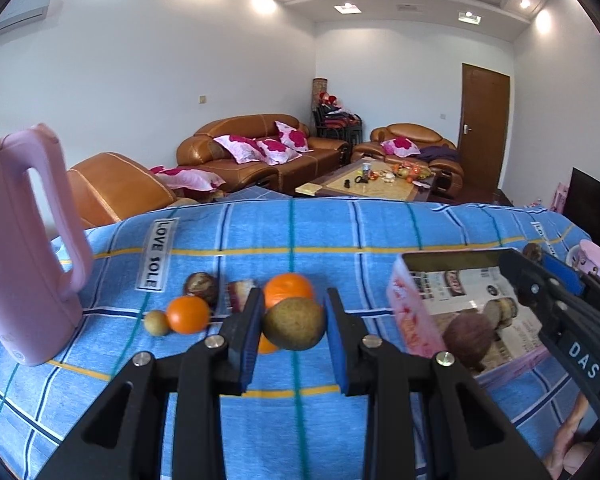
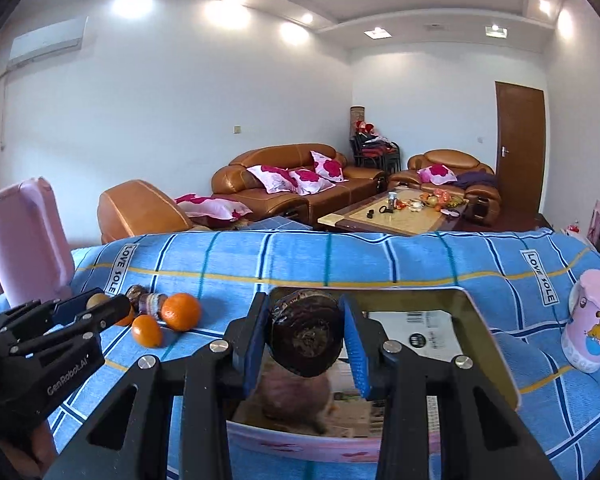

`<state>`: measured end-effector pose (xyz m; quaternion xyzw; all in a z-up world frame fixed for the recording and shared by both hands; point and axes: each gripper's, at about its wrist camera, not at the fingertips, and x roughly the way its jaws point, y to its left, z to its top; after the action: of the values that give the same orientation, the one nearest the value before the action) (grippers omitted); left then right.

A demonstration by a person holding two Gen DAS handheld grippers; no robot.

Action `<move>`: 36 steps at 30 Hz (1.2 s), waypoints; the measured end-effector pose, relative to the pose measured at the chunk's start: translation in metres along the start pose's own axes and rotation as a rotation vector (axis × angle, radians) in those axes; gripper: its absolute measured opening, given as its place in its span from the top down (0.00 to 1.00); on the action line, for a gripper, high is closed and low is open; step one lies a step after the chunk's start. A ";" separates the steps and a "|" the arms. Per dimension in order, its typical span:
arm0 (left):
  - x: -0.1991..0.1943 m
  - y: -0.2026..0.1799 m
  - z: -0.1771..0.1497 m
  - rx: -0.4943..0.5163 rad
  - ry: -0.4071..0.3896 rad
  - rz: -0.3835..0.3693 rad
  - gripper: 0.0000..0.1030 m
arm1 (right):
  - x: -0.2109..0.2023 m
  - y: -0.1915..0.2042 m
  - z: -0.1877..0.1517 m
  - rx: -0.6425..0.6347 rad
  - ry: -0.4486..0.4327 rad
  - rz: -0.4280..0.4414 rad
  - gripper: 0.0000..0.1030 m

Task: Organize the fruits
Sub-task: 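Carry the kiwi in the left tool and brown fruit in the right tool over the tin tray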

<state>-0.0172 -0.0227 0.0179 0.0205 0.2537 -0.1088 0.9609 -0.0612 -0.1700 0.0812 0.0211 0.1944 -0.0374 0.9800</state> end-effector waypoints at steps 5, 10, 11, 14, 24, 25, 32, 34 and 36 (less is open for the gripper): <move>0.002 -0.020 0.005 0.020 -0.002 -0.024 0.69 | -0.005 -0.019 0.004 0.007 -0.012 0.005 0.63; 0.009 -0.038 0.006 0.045 0.006 -0.041 0.69 | -0.004 -0.037 0.005 -0.015 -0.018 -0.023 0.63; 0.010 -0.041 0.007 0.049 0.006 -0.044 0.69 | -0.004 -0.041 0.005 -0.012 -0.019 -0.027 0.63; 0.014 -0.050 0.009 0.052 0.008 -0.059 0.69 | -0.002 -0.055 0.008 0.003 -0.021 -0.045 0.63; 0.036 -0.096 0.022 0.073 0.027 -0.119 0.69 | 0.005 -0.084 0.020 -0.007 -0.062 -0.149 0.63; 0.040 -0.102 0.021 0.066 0.041 -0.130 0.69 | 0.007 -0.084 0.020 -0.012 -0.060 -0.154 0.63; 0.063 -0.131 0.017 0.091 0.091 -0.115 0.69 | 0.029 -0.090 0.013 0.004 0.034 -0.144 0.63; 0.065 -0.134 0.016 0.097 0.098 -0.117 0.69 | 0.033 -0.091 0.012 0.014 0.054 -0.129 0.62; 0.066 -0.133 0.015 0.097 0.105 -0.115 0.69 | 0.038 -0.090 0.009 0.016 0.082 -0.120 0.62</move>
<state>0.0165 -0.1674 0.0006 0.0582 0.2990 -0.1750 0.9363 -0.0298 -0.2623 0.0729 0.0189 0.2350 -0.0967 0.9670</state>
